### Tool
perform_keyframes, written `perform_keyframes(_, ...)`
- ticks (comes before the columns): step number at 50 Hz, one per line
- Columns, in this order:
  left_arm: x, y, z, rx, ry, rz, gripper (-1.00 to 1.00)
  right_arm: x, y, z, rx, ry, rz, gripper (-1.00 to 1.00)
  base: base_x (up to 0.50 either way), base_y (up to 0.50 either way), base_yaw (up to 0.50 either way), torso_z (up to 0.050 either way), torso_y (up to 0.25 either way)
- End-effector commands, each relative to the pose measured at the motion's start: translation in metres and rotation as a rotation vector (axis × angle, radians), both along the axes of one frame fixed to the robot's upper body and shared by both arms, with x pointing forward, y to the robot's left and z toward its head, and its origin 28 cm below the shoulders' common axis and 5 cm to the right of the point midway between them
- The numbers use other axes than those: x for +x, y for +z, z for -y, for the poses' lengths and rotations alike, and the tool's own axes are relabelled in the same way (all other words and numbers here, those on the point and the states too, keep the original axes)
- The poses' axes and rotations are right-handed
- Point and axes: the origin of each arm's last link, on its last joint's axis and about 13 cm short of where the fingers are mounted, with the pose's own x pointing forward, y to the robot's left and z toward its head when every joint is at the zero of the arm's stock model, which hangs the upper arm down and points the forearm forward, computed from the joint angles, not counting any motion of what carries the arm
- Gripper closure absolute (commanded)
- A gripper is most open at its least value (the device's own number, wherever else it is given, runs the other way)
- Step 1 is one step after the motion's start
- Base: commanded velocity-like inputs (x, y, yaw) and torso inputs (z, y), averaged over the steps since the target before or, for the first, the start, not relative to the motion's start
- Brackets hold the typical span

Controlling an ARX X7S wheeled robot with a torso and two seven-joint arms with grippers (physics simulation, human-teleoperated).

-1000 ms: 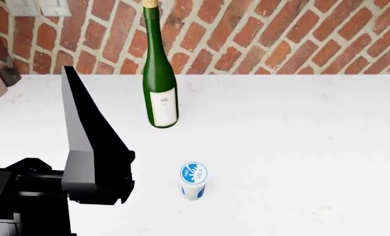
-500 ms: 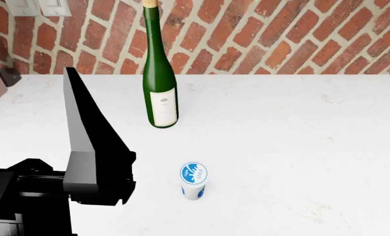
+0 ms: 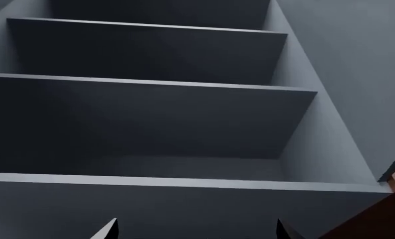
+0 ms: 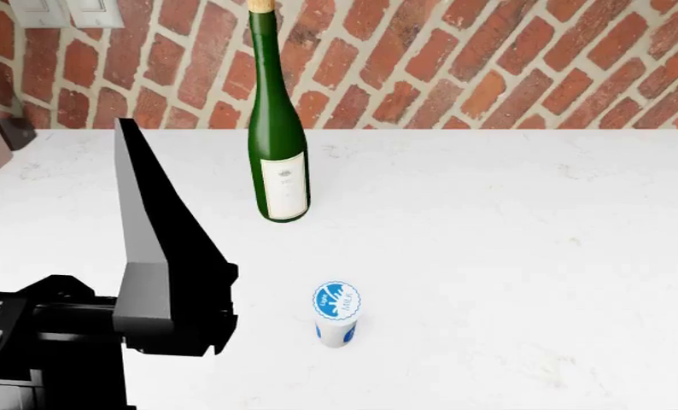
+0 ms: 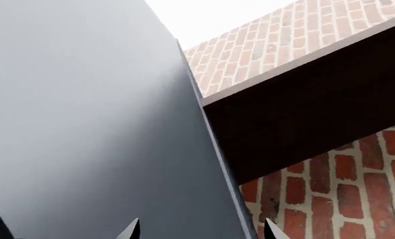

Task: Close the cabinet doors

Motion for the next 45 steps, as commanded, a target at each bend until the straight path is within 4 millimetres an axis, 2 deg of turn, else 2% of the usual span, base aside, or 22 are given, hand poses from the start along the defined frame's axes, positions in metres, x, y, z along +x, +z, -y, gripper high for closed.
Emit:
perform_keyframes(1, 0.0, -0.001, 0.0, 0.003, -0.002, -0.002, -1.0, 0.011, 0.039, -0.017, -0.149, 0.004, 0.044, -1.0, 0.0, 0.0, 0.0, 0.0, 0.0)
perform_keyframes(12, 0.001, -0.002, 0.0, 0.002, -0.002, -0.002, -1.0, 0.028, 0.053, -0.038, -0.231, 0.016, 0.027, -1.0, 0.0, 0.0, 0.0, 0.004, 0.0)
perform_keyframes(22, 0.0, -0.002, 0.0, 0.001, -0.005, -0.003, -1.0, 0.051, 0.065, -0.043, -0.26, 0.004, 0.004, -1.0, 0.0, 0.0, 0.0, 0.003, 0.002)
perform_keyframes(24, -0.001, -0.001, 0.0, 0.0, -0.006, -0.002, -1.0, 0.061, 0.067, -0.045, -0.282, -0.007, -0.01, -1.0, 0.0, 0.0, 0.0, 0.005, 0.0)
perform_keyframes(32, -0.001, -0.002, -0.008, -0.001, 0.033, -0.002, -1.0, 0.127, 0.088, -0.05, -0.359, -0.089, -0.087, -1.0, 0.0, 0.0, 0.0, 0.001, 0.0)
perform_keyframes(41, 0.003, -0.001, -0.014, -0.011, 0.066, -0.005, -1.0, 0.177, 0.096, -0.046, -0.357, -0.146, -0.154, -1.0, 0.0, 0.0, 0.0, 0.001, 0.0)
perform_keyframes(45, 0.004, 0.001, -0.015, -0.017, 0.073, -0.003, -1.0, 0.201, 0.095, -0.052, -0.402, -0.17, -0.204, -1.0, 0.0, 0.0, 0.0, 0.002, 0.0)
